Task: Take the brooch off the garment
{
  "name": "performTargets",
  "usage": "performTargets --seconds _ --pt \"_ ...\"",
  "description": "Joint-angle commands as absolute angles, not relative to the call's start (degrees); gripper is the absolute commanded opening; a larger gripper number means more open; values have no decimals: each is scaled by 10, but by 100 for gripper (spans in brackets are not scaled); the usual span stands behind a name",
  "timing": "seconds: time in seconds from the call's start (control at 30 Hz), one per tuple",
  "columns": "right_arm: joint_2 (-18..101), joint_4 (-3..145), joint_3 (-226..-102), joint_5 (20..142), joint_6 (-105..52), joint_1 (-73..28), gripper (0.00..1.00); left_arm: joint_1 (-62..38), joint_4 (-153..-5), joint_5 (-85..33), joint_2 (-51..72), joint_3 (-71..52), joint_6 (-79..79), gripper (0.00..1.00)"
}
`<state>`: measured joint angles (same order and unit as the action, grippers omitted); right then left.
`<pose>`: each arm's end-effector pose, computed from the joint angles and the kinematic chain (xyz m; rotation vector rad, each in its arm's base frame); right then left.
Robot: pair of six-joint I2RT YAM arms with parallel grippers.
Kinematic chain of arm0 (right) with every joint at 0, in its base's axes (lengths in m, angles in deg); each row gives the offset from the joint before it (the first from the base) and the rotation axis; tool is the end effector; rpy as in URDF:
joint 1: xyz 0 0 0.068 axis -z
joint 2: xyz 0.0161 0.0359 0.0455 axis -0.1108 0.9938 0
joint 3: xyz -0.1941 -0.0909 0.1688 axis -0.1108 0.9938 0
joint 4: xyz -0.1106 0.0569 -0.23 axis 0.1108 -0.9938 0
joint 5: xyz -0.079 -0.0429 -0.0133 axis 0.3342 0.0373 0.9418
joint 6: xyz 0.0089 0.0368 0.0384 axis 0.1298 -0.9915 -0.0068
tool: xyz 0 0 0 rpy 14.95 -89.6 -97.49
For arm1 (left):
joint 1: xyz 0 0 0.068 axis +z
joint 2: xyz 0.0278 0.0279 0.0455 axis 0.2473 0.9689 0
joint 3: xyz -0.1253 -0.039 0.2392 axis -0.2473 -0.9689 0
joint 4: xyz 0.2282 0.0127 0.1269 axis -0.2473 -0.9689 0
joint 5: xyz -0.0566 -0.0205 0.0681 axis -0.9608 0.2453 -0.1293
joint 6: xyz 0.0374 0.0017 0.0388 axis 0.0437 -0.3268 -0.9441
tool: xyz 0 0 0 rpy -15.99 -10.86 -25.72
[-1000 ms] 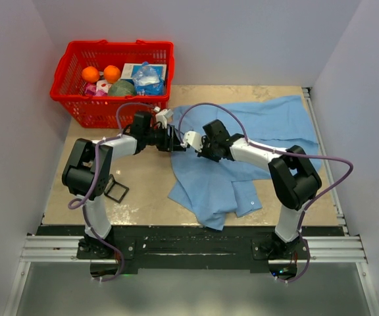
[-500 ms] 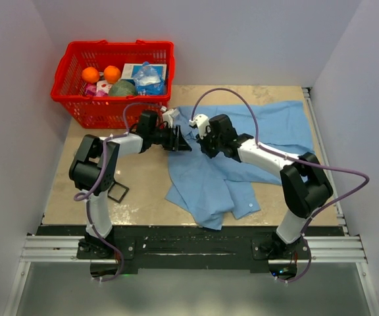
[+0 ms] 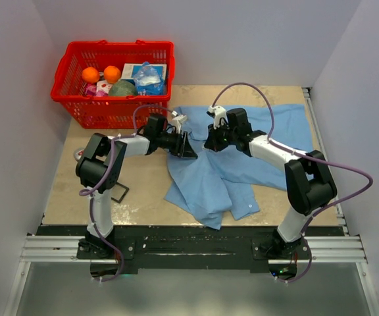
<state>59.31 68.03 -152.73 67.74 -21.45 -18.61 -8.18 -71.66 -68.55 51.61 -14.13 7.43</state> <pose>0.3405 0.1727 0.2182 -0.6554 2.1708 0.6621 0.3750 -0.1851 0.1411 0.5665 2.2505 -1.3805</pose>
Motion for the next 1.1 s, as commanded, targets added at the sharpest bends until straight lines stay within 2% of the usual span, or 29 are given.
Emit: performTargets --seconds 0.0,0.07,0.1,0.43,0.57,0.83,1.07 --pt "593 707 -1530 615 -216 -188 0 -77 -684 -713 503 -137 21 53" --pt "590 698 -1530 600 -210 -187 0 -77 -657 -721 492 -157 17 55" --pt "591 694 -1529 597 -206 -185 0 -77 -625 -726 489 -165 17 59" --pt "588 683 -1530 577 -201 -183 0 -77 -561 -806 502 -144 34 59" --pt "592 664 -1538 562 -158 -182 0 -77 -672 -821 512 -86 -88 59" --pt "598 669 -1541 539 -167 -181 0 -77 -645 -825 525 -76 -97 54" --pt "599 664 -1543 530 -163 -180 0 -79 -691 -831 541 -54 -158 49"
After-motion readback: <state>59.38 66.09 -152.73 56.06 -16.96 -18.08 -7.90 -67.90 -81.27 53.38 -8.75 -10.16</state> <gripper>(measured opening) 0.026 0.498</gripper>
